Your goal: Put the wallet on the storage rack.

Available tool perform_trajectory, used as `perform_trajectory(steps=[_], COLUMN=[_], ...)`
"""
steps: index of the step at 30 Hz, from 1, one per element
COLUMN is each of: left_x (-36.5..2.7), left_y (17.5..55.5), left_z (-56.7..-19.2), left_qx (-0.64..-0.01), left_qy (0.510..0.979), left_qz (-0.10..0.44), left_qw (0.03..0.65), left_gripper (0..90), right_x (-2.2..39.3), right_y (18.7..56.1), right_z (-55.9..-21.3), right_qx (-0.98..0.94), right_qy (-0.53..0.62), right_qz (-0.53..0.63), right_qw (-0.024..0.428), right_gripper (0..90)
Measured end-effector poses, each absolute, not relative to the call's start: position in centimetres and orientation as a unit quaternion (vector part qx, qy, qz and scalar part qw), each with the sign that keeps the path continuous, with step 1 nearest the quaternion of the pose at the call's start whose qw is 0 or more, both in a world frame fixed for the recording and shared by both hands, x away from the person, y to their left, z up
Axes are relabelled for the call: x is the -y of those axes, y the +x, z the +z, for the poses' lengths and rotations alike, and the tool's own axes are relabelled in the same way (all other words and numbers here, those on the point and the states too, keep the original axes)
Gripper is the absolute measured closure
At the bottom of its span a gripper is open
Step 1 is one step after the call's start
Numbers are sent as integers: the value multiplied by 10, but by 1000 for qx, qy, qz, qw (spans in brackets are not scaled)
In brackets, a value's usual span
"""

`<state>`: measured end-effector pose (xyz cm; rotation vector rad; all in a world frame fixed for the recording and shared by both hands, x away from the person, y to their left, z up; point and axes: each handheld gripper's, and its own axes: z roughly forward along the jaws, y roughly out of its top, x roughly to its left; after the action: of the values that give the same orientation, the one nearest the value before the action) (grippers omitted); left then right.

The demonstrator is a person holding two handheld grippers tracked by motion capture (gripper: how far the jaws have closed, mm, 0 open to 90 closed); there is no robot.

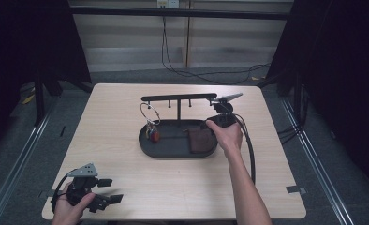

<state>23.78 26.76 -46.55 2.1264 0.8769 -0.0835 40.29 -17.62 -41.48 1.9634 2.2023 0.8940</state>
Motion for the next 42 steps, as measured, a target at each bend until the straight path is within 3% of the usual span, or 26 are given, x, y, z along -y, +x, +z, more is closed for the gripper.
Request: perform_trajectory(steps=[6,27,42], left_x=[-268,-270,-272], left_y=[238,239,240], left_z=[-466,-467,-467], left_qx=[-353,-362,-374], left_qy=[841,838,831], left_qz=[-33,-31,-30], left_qw=[410,407,411], left_gripper=[184,184,184], right_x=[184,217,237], right_y=[398,361,318], right_z=[-415,-415,-418], right_qx=[-714,-694,-686], right_qy=[637,627,611], right_qz=[291,350,385], right_qw=[27,43,92], right_gripper=[301,231,200])
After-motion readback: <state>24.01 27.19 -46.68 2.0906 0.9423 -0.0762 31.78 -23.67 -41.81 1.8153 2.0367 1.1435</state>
